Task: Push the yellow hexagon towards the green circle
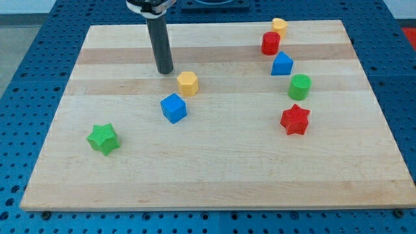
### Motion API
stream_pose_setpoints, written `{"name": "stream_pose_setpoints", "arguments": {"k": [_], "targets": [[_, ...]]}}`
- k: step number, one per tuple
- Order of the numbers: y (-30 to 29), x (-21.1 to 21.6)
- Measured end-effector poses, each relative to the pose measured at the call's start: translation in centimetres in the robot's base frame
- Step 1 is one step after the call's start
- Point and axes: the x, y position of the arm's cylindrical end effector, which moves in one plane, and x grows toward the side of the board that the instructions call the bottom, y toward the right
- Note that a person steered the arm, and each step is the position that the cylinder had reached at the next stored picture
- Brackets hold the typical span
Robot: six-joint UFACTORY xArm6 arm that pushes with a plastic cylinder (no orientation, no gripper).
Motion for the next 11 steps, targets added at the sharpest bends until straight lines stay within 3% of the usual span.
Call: {"name": "stream_pose_setpoints", "arguments": {"k": [1,3,6,11], "targets": [[0.0,3.4],[1.6,3.4],[12.1,3.4],[18.4,-0.5]]}}
